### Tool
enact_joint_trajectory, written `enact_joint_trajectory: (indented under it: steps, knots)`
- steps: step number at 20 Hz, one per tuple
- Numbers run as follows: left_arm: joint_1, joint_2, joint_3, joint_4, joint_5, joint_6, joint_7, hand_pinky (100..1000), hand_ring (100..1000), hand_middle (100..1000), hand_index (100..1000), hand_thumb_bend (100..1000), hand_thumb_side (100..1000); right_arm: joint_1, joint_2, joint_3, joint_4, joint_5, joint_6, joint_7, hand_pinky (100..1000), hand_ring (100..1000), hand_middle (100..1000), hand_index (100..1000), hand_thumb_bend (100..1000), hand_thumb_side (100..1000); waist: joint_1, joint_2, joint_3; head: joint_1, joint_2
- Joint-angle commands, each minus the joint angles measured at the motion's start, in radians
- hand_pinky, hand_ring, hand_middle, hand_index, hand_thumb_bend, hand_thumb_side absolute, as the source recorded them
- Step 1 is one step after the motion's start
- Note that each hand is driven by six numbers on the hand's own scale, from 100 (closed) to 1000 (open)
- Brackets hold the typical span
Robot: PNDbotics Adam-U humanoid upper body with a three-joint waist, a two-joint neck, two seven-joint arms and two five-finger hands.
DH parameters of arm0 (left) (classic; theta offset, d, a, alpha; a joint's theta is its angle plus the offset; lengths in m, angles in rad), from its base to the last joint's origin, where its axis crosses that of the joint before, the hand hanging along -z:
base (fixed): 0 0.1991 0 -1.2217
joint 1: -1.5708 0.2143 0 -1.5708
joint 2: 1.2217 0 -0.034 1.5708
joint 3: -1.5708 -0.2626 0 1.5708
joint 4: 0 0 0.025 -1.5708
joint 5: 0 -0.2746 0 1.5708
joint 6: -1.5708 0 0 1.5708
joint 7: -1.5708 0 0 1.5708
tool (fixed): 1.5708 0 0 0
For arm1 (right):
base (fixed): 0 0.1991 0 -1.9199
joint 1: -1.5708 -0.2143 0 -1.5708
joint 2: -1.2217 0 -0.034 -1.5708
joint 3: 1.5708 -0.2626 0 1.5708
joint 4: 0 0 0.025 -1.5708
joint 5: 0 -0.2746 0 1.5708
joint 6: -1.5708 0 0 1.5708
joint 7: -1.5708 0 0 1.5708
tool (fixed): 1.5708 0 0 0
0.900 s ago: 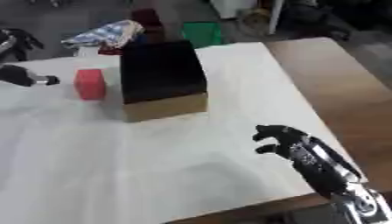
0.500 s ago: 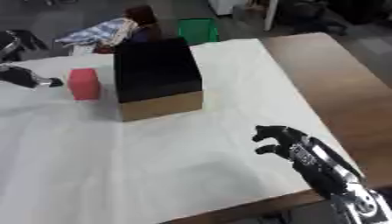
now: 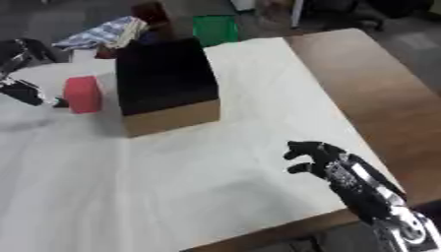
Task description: Pick up objects on the table and place them in the box.
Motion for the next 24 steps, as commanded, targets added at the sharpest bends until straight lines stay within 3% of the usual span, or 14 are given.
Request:
enact_joint_trajectory:
  steps: [1, 10, 15, 21, 24]
  knots:
    - [-0.026, 0.013, 0.005, -0.005, -0.018, -0.004, 0.007, 752, 748, 715, 741, 812, 256, -0.015, -0.015, -0.002, -0.013, 0.007, 0.002, 0.002, 764, 1000, 711, 820, 100, 821, 0.0, -0.008, -0.007, 0.003, -0.015]
    - [-0.022, 0.004, 0.007, 0.008, -0.051, 0.031, 0.051, 743, 740, 710, 740, 799, 261, -0.026, -0.01, -0.003, -0.014, 0.015, 0.004, 0.002, 764, 1000, 710, 818, 100, 827, 0.012, 0.017, -0.038, 0.006, -0.026]
    - [-0.018, -0.002, 0.001, 0.03, -0.075, 0.024, -0.009, 738, 706, 669, 733, 802, 299, -0.027, -0.008, -0.003, -0.013, 0.018, 0.005, 0.002, 764, 1000, 710, 817, 100, 828, 0.013, 0.021, -0.04, 0.007, -0.025]
    - [-0.015, -0.006, 0.004, 0.036, -0.085, 0.038, -0.08, 699, 602, 530, 635, 792, 301, -0.026, -0.009, -0.003, -0.014, 0.017, 0.003, 0.003, 763, 1000, 710, 817, 100, 826, 0.009, 0.018, -0.04, 0.008, -0.026]
    - [-0.014, -0.007, 0.01, 0.024, -0.064, 0.052, -0.075, 662, 539, 391, 509, 747, 297, -0.025, -0.009, -0.004, -0.014, 0.014, 0.002, 0.002, 763, 1000, 710, 817, 100, 823, 0.006, 0.014, -0.037, 0.006, -0.027]
